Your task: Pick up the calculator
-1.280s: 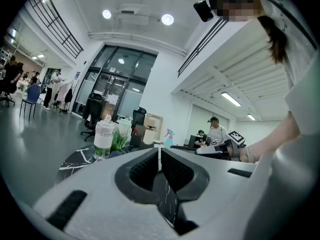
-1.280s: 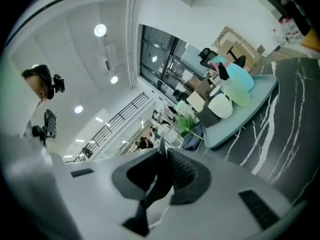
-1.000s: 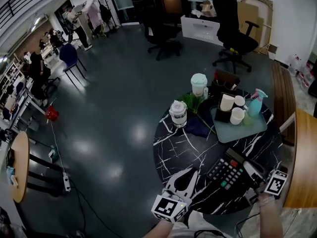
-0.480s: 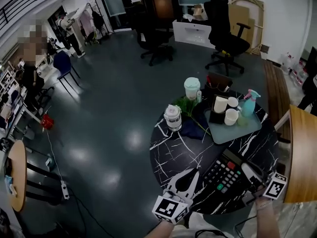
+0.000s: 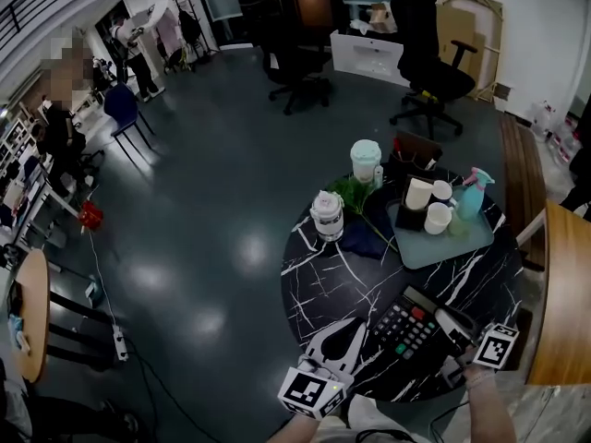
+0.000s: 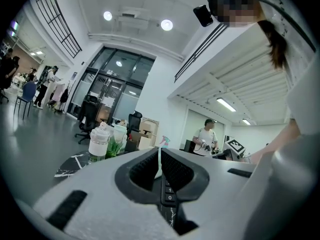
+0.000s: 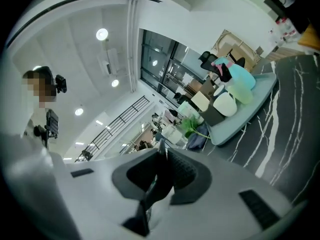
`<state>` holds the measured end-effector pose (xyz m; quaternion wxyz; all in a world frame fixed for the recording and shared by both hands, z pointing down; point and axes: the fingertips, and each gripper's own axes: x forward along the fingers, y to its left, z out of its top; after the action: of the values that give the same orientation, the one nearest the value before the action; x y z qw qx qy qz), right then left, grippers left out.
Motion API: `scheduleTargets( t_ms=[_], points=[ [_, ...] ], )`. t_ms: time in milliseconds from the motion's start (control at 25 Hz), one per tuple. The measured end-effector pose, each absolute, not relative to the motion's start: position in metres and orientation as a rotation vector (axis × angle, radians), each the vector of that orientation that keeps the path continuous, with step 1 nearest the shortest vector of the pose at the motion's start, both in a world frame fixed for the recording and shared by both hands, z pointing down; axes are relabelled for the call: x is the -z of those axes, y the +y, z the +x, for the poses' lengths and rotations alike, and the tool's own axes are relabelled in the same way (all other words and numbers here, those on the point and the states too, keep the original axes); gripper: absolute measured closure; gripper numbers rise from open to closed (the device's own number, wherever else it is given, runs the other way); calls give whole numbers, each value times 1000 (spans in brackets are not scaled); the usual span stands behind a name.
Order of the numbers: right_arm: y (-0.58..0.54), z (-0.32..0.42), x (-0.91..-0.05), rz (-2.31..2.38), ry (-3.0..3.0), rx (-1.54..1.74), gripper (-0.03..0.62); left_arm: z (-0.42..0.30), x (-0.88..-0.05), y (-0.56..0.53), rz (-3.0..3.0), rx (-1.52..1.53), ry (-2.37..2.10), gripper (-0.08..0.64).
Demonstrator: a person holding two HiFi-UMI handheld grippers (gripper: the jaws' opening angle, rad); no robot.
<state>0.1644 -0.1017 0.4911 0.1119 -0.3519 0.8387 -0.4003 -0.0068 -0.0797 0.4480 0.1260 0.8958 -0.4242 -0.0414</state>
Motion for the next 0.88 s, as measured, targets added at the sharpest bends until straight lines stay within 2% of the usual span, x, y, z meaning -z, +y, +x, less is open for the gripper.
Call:
scheduleTargets(
  t_ms=[520, 880],
  points=[
    [-119, 161, -550, -1089, 2505, 1290, 543, -10, -455, -86, 2576, 120, -1288, 552],
    [-114, 158, -531, -1020, 2491, 1249, 543, -8, -461, -85, 2564, 109, -1284, 552]
  ],
)
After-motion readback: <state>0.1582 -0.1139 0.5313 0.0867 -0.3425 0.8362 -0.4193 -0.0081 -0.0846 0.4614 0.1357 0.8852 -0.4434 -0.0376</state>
